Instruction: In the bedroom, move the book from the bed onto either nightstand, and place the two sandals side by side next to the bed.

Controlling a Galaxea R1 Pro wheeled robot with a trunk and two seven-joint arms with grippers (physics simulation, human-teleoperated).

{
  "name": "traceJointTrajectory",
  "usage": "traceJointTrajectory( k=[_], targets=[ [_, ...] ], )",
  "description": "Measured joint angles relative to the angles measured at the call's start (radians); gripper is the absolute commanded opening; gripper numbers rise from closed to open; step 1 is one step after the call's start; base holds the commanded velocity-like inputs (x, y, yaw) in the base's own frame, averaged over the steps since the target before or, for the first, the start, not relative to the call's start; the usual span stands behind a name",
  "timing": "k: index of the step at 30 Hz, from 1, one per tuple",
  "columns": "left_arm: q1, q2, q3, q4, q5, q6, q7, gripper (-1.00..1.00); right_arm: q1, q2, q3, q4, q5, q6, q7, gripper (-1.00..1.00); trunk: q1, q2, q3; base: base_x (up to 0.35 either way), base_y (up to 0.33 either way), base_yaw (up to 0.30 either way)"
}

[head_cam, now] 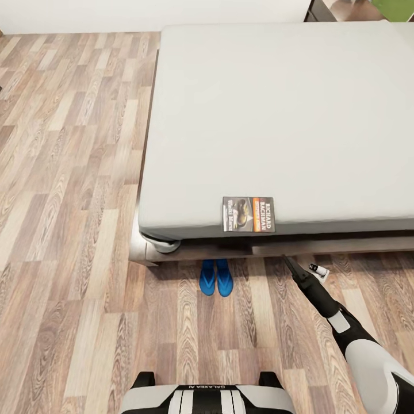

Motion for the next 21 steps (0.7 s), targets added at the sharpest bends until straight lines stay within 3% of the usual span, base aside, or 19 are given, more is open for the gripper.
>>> traceJointTrajectory(
  k=[15,21],
  targets=[
    [0.0,0.001,0.0,0.0,0.001,-0.003,-0.001,1.0,0.0,0.005,-0.001,0.001,-0.001,0.01,0.0,1.0,0.008,-0.014,-0.006,0.0,0.0,0.0],
    [0.0,0.001,0.0,0.0,0.001,-0.003,-0.001,1.0,0.0,0.007,0.0,0.001,-0.001,0.019,0.0,1.0,0.031,-0.056,-0.025,0.0,0.0,0.0]
  ],
)
